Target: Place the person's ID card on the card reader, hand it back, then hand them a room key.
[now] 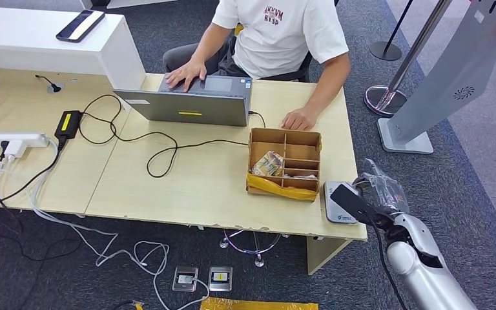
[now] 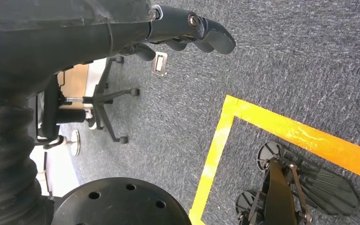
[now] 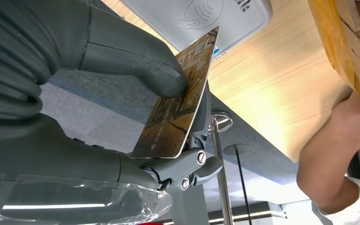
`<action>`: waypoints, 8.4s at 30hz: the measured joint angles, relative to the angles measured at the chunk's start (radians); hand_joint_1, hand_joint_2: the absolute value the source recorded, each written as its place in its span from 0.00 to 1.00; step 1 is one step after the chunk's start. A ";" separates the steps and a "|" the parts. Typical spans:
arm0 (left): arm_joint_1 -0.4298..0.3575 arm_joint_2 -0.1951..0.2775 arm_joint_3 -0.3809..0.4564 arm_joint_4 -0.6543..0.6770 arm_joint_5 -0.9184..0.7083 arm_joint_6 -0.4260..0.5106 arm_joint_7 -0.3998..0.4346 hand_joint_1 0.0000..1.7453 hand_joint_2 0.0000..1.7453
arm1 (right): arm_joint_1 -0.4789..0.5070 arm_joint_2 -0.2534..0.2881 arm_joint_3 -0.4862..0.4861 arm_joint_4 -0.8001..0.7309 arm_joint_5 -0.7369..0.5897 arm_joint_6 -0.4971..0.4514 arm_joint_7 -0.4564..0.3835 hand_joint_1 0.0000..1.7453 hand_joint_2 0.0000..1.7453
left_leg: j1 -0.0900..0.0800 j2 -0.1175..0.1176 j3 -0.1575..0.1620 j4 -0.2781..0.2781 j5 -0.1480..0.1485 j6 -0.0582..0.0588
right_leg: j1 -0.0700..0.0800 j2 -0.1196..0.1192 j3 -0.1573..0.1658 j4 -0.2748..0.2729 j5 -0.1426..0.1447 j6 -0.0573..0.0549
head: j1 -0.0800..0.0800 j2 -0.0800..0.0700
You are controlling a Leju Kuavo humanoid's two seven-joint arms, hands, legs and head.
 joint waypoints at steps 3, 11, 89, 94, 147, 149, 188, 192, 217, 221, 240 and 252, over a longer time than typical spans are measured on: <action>0.000 0.001 0.000 0.000 0.000 0.000 0.000 0.00 1.00 | 0.001 0.000 -0.001 0.000 0.000 0.000 0.000 1.00 1.00 | 0.000 0.000 0.000 0.000 0.000 0.000 | 0.000 0.000 0.000 0.000 0.000 0.000 | 0.000 0.000; 0.000 0.004 0.000 0.000 0.000 0.000 0.000 0.00 1.00 | 0.002 0.001 -0.010 0.005 0.000 0.000 0.000 1.00 1.00 | 0.000 0.000 0.000 0.000 0.000 0.000 | 0.000 0.000 0.000 0.000 0.000 0.000 | 0.000 0.000; 0.000 -0.033 0.024 0.000 0.038 0.089 0.029 0.00 1.00 | 0.009 0.077 0.005 0.036 0.013 0.023 -0.002 1.00 1.00 | 0.000 0.000 0.000 0.000 0.000 0.000 | 0.000 0.000 0.000 0.000 0.000 0.000 | 0.000 0.000; 0.000 -0.037 0.024 0.000 0.041 0.093 0.035 0.00 1.00 | 0.007 0.081 0.008 0.039 0.013 0.026 -0.005 1.00 1.00 | 0.000 0.000 0.000 0.000 0.000 0.000 | 0.000 0.000 0.000 0.000 0.000 0.000 | 0.000 0.000; 0.000 -0.040 0.040 0.000 0.074 0.098 0.040 0.00 1.00 | 0.006 0.095 0.012 0.075 -0.005 0.011 -0.022 1.00 1.00 | 0.000 0.000 0.000 0.000 0.000 0.000 | 0.000 0.000 0.000 0.000 0.000 0.000 | 0.000 0.000; 0.000 -0.041 0.042 0.000 0.075 0.098 0.040 0.00 1.00 | 0.005 0.096 0.012 0.080 -0.006 0.009 -0.023 1.00 1.00 | 0.000 0.000 0.000 0.000 0.000 0.000 | 0.000 0.000 0.000 0.000 0.000 0.000 | 0.000 0.000; 0.001 -0.053 0.049 0.000 0.075 0.131 0.057 0.00 1.00 | -0.006 0.104 0.012 0.137 -0.014 -0.003 -0.033 1.00 1.00 | 0.000 0.001 0.001 0.000 0.000 0.000 | 0.000 0.000 0.001 0.000 0.000 0.000 | 0.000 0.000; 0.002 -0.055 0.049 0.000 0.078 0.130 0.053 0.00 1.00 | -0.006 0.104 0.012 0.144 -0.015 -0.011 -0.039 1.00 1.00 | 0.000 0.001 0.001 0.000 0.000 0.000 | 0.000 0.000 0.001 0.000 0.000 0.000 | 0.000 0.000; 0.002 -0.054 0.065 0.000 0.097 0.128 -0.001 0.00 1.00 | -0.263 0.014 -0.106 0.104 0.028 0.002 -0.076 1.00 1.00 | -0.001 0.002 0.000 0.000 0.000 0.000 | -0.001 0.003 0.000 0.000 0.002 0.000 | 0.000 0.000; 0.002 -0.052 0.066 0.000 0.097 0.126 -0.007 0.00 1.00 | -0.391 -0.003 -0.114 0.112 0.026 0.007 -0.102 1.00 1.00 | -0.001 0.002 0.000 0.000 0.000 0.000 | -0.001 0.003 0.000 0.000 0.002 0.000 | 0.000 0.000; 0.002 -0.051 0.066 0.000 0.099 0.127 -0.014 0.00 1.00 | -0.500 -0.003 -0.105 0.167 0.028 -0.001 -0.121 1.00 1.00 | 0.000 0.001 0.000 0.000 0.000 0.000 | 0.000 0.002 0.000 0.000 0.002 0.000 | 0.000 0.000; 0.000 -0.045 0.065 0.000 0.092 0.116 -0.008 0.00 1.00 | -0.628 0.056 -0.053 0.341 0.078 -0.024 -0.170 1.00 1.00 | 0.000 0.000 -0.002 0.000 0.001 0.000 | 0.000 0.000 0.000 0.001 0.002 0.000 | 0.000 0.000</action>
